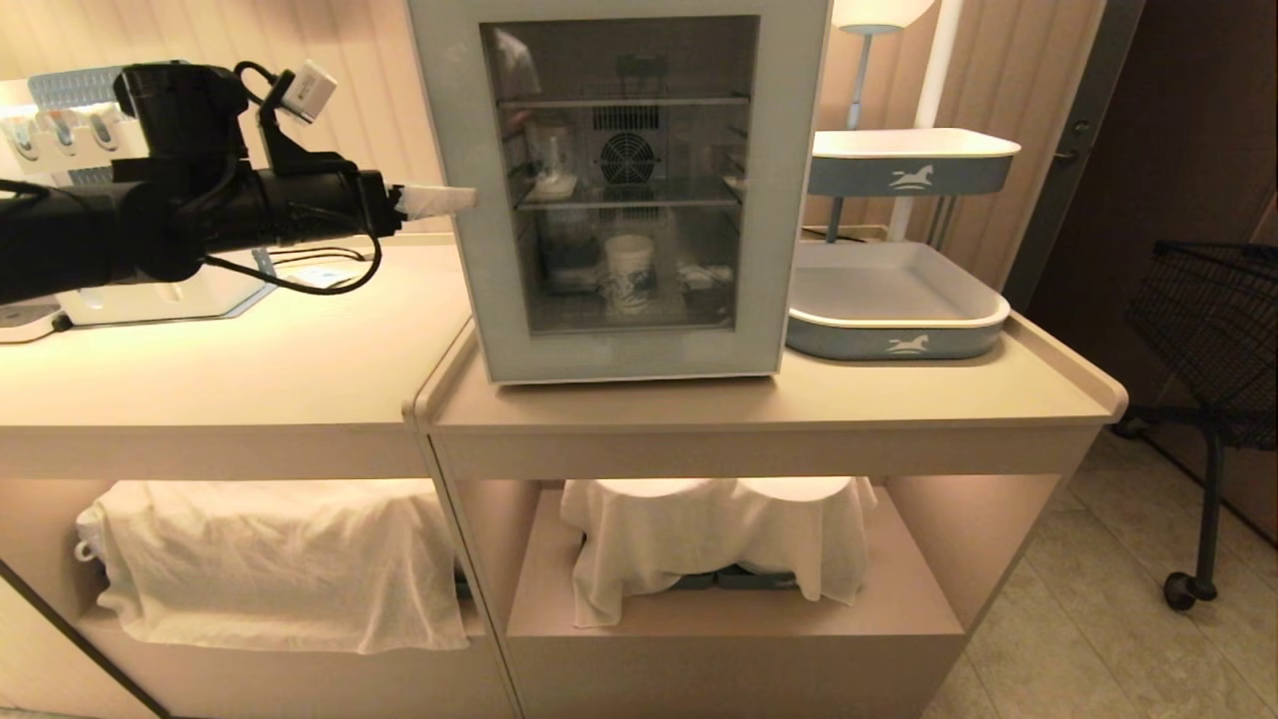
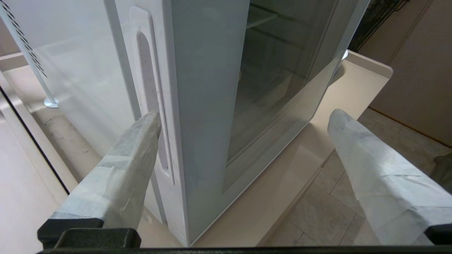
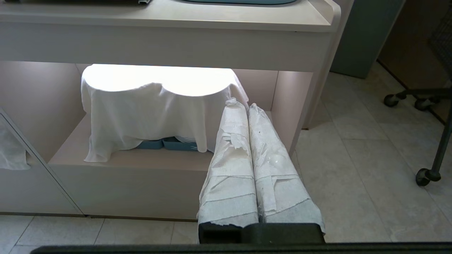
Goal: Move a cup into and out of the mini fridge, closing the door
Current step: Open the freezer door
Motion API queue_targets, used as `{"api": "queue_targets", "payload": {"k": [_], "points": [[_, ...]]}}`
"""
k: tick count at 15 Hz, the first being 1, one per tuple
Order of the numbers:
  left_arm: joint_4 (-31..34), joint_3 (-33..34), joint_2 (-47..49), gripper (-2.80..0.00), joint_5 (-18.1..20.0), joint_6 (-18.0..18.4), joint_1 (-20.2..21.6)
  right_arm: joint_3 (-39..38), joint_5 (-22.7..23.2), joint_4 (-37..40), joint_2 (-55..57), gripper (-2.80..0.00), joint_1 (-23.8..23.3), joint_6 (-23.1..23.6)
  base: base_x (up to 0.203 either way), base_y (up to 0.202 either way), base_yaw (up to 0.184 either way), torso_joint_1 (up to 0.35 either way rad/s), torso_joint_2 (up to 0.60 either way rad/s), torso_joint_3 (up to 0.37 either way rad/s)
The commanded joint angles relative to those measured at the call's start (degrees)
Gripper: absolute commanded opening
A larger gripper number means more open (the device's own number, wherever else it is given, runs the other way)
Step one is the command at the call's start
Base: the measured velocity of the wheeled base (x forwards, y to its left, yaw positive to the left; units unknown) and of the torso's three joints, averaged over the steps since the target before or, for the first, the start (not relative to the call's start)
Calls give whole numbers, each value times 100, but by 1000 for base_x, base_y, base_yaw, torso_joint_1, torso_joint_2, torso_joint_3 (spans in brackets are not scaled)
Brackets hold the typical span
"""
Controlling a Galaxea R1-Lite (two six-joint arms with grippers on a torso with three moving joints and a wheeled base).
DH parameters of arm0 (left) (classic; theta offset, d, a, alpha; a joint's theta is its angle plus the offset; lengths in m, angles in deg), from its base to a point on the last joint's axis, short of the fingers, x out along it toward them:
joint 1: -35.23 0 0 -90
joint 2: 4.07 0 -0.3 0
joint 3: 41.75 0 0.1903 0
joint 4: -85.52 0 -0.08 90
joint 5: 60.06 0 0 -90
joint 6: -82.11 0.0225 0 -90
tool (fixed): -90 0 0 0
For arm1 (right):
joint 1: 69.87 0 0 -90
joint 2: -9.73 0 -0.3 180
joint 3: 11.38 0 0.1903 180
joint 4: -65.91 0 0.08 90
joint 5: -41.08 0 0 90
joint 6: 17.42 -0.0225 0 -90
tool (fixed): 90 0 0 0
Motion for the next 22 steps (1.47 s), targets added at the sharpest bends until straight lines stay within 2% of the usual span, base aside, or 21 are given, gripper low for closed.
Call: {"api": "queue_targets", "payload": {"k": [1,5,7,13,22], "points": [[-81,-1,32,0,28,-17,-22,-1,2,-3,-1,-280,1,5,0,0,0,0,0,0],[-378,-1,164,0,-34,-19,-21,-1,2,-3,-1,-280,1,5,0,0,0,0,0,0],[-348,8,179,0,-199,-39,-22,-1,2,-3,-1,-280,1,5,0,0,0,0,0,0],[-459,17,313,0,-226,70,-22,-1,2,-3,-1,-280,1,5,0,0,0,0,0,0],[-450,17,216,0,-209,-342,-233,-1,2,-3,-1,-280,1,5,0,0,0,0,0,0]]}}
